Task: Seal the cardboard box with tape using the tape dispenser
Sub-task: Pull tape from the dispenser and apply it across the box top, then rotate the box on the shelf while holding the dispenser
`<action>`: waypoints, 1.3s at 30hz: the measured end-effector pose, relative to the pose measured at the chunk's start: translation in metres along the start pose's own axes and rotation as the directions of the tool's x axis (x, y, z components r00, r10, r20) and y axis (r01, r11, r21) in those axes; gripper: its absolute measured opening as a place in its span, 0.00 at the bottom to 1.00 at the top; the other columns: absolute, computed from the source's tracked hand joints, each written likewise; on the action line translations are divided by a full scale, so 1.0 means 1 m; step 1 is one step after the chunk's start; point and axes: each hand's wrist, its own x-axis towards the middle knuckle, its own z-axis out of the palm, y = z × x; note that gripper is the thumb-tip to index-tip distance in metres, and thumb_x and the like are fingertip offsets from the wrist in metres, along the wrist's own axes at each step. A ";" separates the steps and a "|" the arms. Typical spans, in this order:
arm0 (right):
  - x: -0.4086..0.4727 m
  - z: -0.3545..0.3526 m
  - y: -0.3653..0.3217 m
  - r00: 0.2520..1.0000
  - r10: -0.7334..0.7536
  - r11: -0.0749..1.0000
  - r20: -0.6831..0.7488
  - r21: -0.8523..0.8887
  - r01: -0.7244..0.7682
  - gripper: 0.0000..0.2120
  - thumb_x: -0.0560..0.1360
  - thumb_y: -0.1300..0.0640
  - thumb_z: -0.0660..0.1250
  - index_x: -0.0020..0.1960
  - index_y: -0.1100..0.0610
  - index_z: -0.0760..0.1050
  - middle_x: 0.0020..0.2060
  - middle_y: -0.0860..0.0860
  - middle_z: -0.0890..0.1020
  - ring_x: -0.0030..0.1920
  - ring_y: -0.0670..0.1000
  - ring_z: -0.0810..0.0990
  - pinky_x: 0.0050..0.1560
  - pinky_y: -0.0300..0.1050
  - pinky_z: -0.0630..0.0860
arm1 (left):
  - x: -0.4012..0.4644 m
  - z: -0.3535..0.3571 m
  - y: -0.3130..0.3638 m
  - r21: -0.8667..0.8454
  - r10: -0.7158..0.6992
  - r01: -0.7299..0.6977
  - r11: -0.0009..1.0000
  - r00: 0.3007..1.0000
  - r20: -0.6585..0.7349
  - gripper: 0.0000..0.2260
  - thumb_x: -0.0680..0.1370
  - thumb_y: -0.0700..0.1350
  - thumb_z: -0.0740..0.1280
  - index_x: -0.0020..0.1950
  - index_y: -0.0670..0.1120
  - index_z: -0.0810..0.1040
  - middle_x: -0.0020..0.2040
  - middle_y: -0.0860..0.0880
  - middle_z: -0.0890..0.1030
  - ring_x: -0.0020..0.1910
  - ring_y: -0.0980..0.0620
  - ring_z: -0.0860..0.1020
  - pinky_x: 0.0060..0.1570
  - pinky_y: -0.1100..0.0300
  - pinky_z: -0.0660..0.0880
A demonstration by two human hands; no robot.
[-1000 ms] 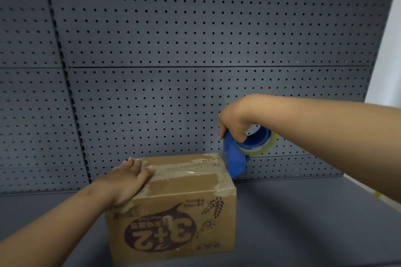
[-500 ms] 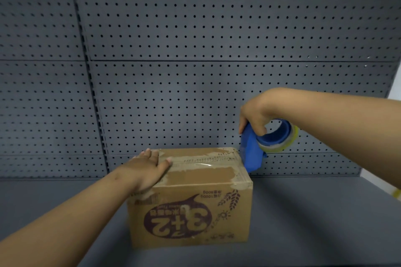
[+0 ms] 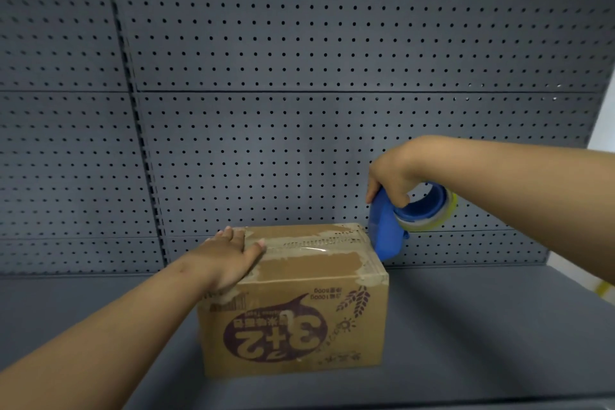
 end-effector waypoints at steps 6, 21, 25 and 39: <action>0.012 -0.010 -0.033 0.994 -0.090 0.936 -0.066 -0.348 0.061 0.28 0.69 0.67 0.60 0.67 0.50 0.70 0.62 0.44 0.75 0.60 0.52 0.76 0.48 0.44 0.74 | -0.002 -0.002 0.001 0.001 0.003 -0.003 1.000 1.000 -0.008 0.31 0.79 0.61 0.40 0.77 0.44 0.43 0.78 0.45 0.44 0.77 0.49 0.44 0.73 0.55 0.44; 0.019 0.000 -0.032 0.999 0.022 0.926 -0.035 -0.377 -0.033 0.27 0.68 0.66 0.59 0.67 0.53 0.71 0.65 0.49 0.75 0.63 0.51 0.74 0.57 0.45 0.74 | -0.004 -0.001 0.000 -0.045 -0.002 0.002 0.999 1.000 -0.009 0.32 0.79 0.62 0.41 0.77 0.45 0.43 0.78 0.45 0.44 0.77 0.49 0.45 0.73 0.54 0.45; 0.012 -0.007 -0.010 1.000 0.017 0.979 0.000 -0.203 -0.016 0.30 0.69 0.65 0.62 0.70 0.48 0.67 0.66 0.48 0.73 0.56 0.51 0.75 0.48 0.42 0.71 | -0.004 -0.002 0.000 -0.058 0.002 -0.002 0.998 1.000 -0.002 0.32 0.79 0.62 0.41 0.77 0.45 0.44 0.78 0.45 0.44 0.77 0.49 0.45 0.73 0.54 0.45; 0.015 0.035 0.062 0.897 0.254 0.929 -0.361 0.350 -0.122 0.30 0.67 0.56 0.68 0.67 0.39 0.67 0.40 0.48 0.71 0.33 0.45 0.69 0.30 0.39 0.66 | 0.004 -0.008 -0.006 -0.069 0.049 -0.047 0.997 0.998 0.027 0.29 0.80 0.60 0.41 0.77 0.48 0.41 0.78 0.46 0.41 0.76 0.49 0.42 0.73 0.54 0.43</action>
